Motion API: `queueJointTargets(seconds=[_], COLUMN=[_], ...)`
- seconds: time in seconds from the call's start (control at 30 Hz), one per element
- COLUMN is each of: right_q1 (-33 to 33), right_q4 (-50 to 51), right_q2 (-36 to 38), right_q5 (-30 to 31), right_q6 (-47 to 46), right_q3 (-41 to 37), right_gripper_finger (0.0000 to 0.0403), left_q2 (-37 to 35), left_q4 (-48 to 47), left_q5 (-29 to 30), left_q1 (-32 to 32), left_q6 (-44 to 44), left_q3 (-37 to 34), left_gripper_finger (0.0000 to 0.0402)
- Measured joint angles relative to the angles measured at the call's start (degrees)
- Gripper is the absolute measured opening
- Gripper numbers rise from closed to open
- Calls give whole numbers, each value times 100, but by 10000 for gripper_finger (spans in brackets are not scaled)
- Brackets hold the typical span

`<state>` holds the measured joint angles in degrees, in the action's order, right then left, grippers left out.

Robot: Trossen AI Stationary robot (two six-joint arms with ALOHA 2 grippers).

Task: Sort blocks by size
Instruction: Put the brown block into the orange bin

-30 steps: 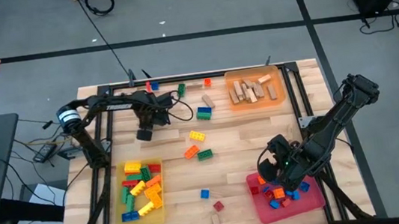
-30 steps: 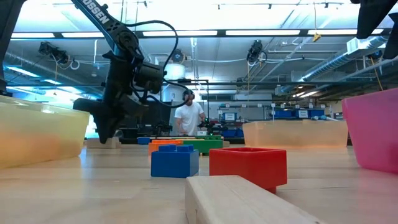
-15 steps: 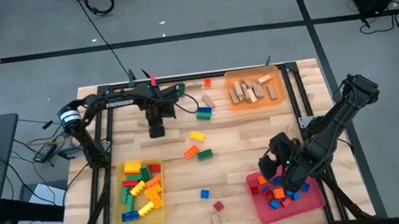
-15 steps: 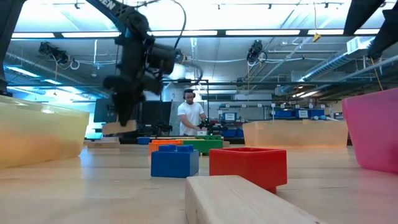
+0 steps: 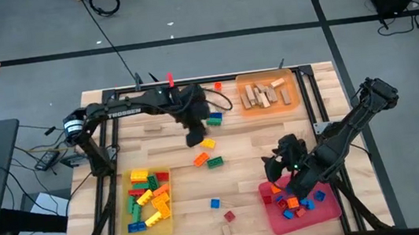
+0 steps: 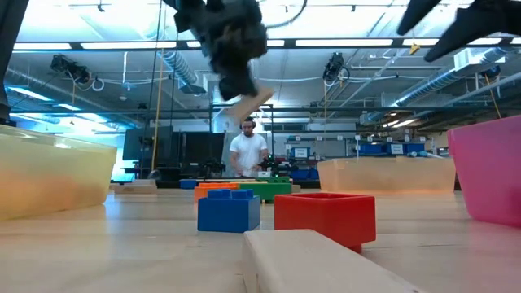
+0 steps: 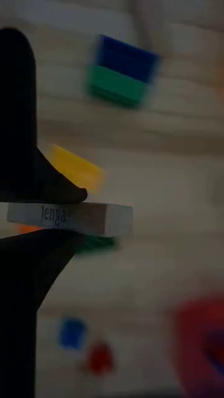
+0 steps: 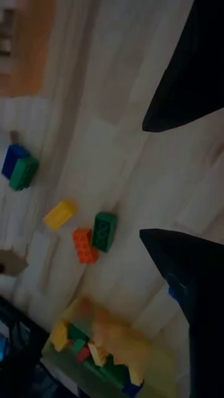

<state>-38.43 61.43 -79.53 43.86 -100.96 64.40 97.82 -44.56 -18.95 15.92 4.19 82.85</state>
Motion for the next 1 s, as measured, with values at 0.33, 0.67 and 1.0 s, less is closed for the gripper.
queueJointTargets(seconds=[0.33,0.67,1.0], right_q1=[1160,2302,2605], right_q4=[-2993,-7625,-7648], right_q2=[856,1218,1219], right_q5=[-494,-1504,-1588], right_q6=[2895,5287,5466], right_q3=[-1160,-2884,-2907], right_gripper_finger=[282,282,281], left_q2=[-2,-2,-2], left_q4=[901,2223,3542], left_q5=[-471,-810,-823], left_q1=[-174,-378,-400], left_q6=[-470,-1300,-2136], left_q3=[105,105,105], left_gripper_finger=[53,53,53])
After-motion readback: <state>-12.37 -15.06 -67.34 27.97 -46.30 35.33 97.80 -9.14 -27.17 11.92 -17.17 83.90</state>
